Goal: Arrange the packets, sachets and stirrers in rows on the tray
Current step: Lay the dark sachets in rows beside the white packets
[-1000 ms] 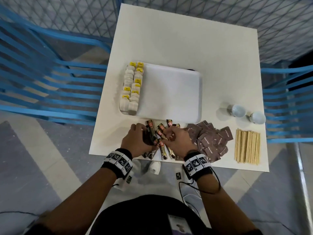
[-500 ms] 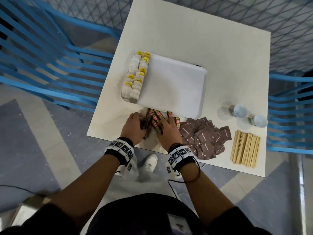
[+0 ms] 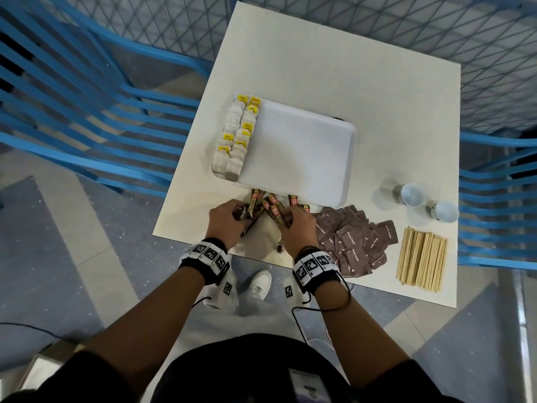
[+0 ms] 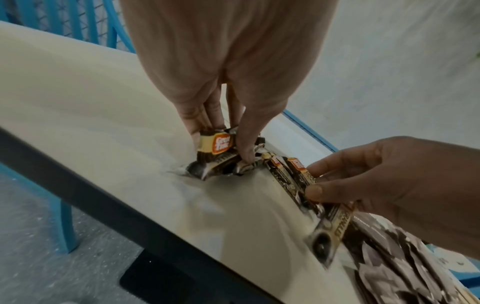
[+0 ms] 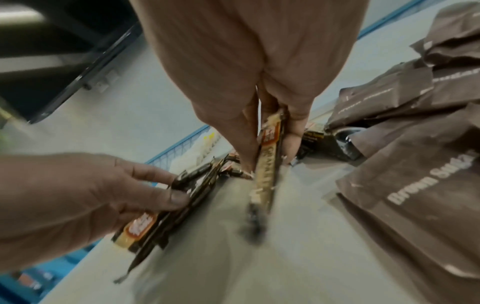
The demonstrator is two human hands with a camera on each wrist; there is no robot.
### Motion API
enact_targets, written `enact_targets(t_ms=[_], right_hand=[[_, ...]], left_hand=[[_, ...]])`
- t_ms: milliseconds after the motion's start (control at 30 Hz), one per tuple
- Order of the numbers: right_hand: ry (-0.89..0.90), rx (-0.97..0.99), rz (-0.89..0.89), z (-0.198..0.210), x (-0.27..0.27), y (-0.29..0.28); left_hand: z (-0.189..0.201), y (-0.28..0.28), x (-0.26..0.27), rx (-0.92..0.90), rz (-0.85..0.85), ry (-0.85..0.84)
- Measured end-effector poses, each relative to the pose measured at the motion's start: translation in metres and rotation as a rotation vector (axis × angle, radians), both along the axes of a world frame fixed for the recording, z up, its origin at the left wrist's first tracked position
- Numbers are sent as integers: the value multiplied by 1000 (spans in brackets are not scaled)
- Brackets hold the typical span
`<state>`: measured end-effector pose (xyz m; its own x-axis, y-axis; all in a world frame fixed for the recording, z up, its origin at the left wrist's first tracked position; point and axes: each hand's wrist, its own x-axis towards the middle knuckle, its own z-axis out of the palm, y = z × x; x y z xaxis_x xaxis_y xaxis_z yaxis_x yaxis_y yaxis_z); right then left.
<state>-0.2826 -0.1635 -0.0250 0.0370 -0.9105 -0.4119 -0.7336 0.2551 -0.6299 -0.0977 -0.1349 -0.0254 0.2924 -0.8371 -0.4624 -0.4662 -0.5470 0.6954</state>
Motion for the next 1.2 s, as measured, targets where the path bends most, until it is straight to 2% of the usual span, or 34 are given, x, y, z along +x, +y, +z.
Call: enact_targets(t_ms=[233,500,633,867,1067,1200], right_hand=[[-105,-25,-119,5,0,-13],[-239,-47,-259,18,10,-29],[-292,-61,-318,26,17,-39],[-364,-118,-371,41,38,-59],[-388,-181,-414,51,61,-76],[-386,-228,-477,51,72,-86]], left_hand=[[0,-6,8,7,45,3],[9,-20,22,-35,-9,-78],[21,-32,24,-19,7,-15],[13,-59,30,26,45,296],[50,-83,19,136,67,607],[63,-97,23,265,154,942]])
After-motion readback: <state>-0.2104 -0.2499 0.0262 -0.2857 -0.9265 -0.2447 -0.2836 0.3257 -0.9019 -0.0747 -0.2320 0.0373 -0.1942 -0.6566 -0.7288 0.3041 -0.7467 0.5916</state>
